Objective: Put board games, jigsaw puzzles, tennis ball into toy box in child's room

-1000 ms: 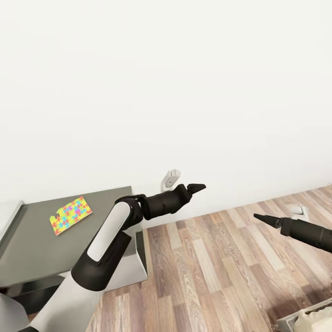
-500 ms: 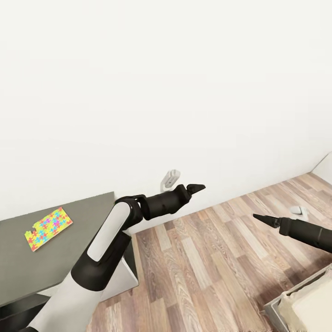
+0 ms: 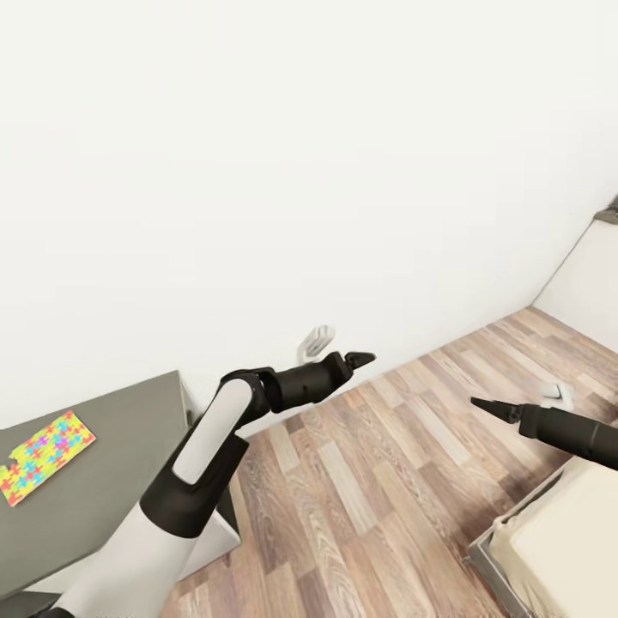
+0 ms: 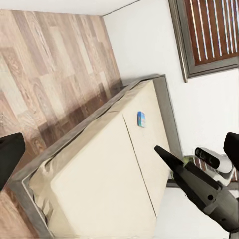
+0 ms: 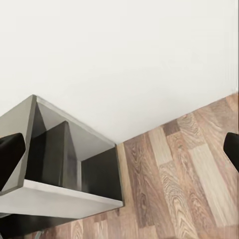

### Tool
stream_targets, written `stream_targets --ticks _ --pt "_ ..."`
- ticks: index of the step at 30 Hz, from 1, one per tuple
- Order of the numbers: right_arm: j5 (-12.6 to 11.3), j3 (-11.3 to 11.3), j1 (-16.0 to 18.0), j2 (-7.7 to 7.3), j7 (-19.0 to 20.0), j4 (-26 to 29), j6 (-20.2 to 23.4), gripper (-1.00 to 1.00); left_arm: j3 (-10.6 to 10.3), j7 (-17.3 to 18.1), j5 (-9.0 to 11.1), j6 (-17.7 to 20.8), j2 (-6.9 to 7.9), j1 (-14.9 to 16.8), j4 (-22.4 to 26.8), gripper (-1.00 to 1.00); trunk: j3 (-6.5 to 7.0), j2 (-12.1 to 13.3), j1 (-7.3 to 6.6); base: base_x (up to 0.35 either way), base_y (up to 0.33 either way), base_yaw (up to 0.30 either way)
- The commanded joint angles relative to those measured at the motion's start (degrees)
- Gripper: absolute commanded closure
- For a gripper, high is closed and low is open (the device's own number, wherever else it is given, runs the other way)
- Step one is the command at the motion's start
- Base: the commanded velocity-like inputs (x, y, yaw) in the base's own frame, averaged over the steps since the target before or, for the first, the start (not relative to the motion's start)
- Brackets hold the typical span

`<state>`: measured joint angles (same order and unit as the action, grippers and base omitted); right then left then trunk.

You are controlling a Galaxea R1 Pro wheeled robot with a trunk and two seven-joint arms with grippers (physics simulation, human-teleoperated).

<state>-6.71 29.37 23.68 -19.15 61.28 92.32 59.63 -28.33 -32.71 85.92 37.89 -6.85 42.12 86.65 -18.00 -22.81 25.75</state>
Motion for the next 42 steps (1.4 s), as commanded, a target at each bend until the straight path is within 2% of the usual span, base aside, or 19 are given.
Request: stream_targets --ticks 1,10,16,19,24,26,27,29,32,38,42 --pt "-0.18 0.02 0.09 0.04 -0.26 -0.01 0.37 -1.0 0.02 -0.54 0.19 -0.01 -0.01 0.05 -0.59 -1.0 -0.05 -0.11 0.03 0.0 0.0 -0.253" --pt "-0.28 -0.02 0.38 0.31 -3.71 -0.06 0.37 -1.0 0.09 -0.44 -0.92 -0.06 0.04 0.05 -2.53 -1.0 0.46 -0.11 0.03 0.0 0.0 -0.253" --pt "-0.36 -0.18 2.5 0.55 -8.34 -1.78 0.37 -1.0 0.11 -0.43 -1.31 -0.13 0.19 0.0 -3.52 -1.0 0.8 -0.11 0.03 0.0 0.0 -0.253" --pt "-0.37 -0.25 2.99 0.6 -9.14 -2.64 0.37 -1.0 0.11 -0.43 -1.38 -0.22 0.2 -0.02 -3.68 -1.0 0.96 -0.11 0.03 0.0 0.0 -0.253" --pt "-0.39 -0.53 4.74 0.55 -11.37 -7.39 0.37 -1.0 0.07 -0.43 -1.42 -0.62 0.29 -0.38 -4.31 -1.0 1.24 -0.11 0.03 0.0 0.0 -0.253" --pt "-0.35 -0.64 6.59 0.43 -12.72 -11.68 0.37 -1.0 0.07 -0.38 -1.47 -1.09 0.34 -1.1 -5.21 -1.0 1.35 -0.11 0.03 0.0 0.0 -0.253" --pt "-0.35 -0.64 6.59 0.43 -12.72 -11.68 0.37 -1.0 0.07 -0.38 -1.47 -1.09 0.34 -1.1 -5.21 -1.0 1.4 -0.11 0.03 0.0 0.0 -0.253" --pt "-0.3 -0.73 8.74 0.25 -13.83 -15.8 0.37 -1.0 0.06 -0.33 -1.46 -1.76 0.31 -1.61 -6.45 -1.0 1.51 -0.11 0.03 0.0 0.0 -0.253" --pt "-0.25 -0.82 10.57 0.1 -14.62 -19.04 0.37 -1.0 0.03 -0.3 -1.46 -2.51 0.31 -1.92 -8.23 -1.0 1.67 -0.11 0.03 0.0 0.0 -0.253" --pt "-0.02 -1.13 12.21 0.03 -15.33 -22.0 0.37 -1.0 0.06 -0.26 -1.49 -3.52 0.42 -2.35 -11.41 -1.0 1.99 -0.11 0.03 0.0 0.0 -0.253" --pt "0.89 -2.48 13.05 0.22 -15.71 -23.51 0.37 -1.0 0.04 -0.18 -1.64 -4.31 0.81 -3.03 -14.06 -1.0 2.2 -0.11 0.03 0.0 0.0 -0.253"
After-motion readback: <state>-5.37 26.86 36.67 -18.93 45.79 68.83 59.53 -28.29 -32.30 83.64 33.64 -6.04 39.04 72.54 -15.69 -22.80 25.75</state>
